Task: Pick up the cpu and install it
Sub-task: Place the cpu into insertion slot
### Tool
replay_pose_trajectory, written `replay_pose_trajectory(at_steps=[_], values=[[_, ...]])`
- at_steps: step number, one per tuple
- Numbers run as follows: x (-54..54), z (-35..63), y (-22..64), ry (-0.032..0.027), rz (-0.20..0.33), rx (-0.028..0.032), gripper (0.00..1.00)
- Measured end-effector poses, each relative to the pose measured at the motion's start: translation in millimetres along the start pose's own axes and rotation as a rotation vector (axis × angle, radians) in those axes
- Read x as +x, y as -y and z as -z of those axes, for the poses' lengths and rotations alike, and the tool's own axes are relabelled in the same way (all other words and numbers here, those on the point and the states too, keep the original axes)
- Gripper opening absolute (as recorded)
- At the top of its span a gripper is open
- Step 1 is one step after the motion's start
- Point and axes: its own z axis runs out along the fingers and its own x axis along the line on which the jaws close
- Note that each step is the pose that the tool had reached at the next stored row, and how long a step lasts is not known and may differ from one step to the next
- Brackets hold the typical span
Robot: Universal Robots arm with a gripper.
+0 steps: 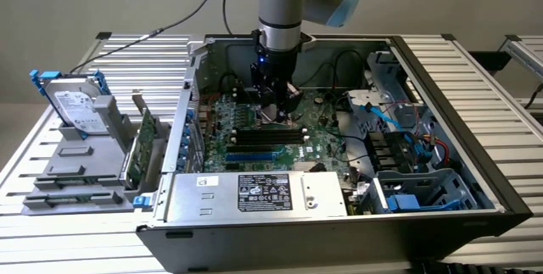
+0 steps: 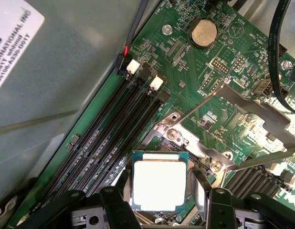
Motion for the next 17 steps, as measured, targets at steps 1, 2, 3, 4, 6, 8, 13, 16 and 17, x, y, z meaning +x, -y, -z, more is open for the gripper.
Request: replay_pose_trajectory(at_steps=[1, 2, 3, 4, 6, 8, 13, 16, 17], values=[[0.0, 0.0, 0.0, 0.0004, 0.000, 0.0001, 0.60], [0.0, 0.0, 0.0, 0.0006, 0.000, 0.0003, 0.59], [0.0, 0.0, 0.0, 0.0008, 0.000, 0.0005, 0.59], [0.0, 0.0, 0.0, 0.0010, 0.000, 0.0006, 0.59], [0.1, 0.0, -0.1, 0.0013, 0.000, 0.0010, 0.59], [0.0, 0.2, -0.1, 0.0029, 0.000, 0.0018, 0.58], [0.4, 0.0, -0.3, 0.0031, 0.000, 0.0023, 0.55], [0.5, -0.1, -0.4, 0.0034, 0.000, 0.0024, 0.55], [0.5, -0.1, -0.4, 0.0034, 0.000, 0.0025, 0.55]])
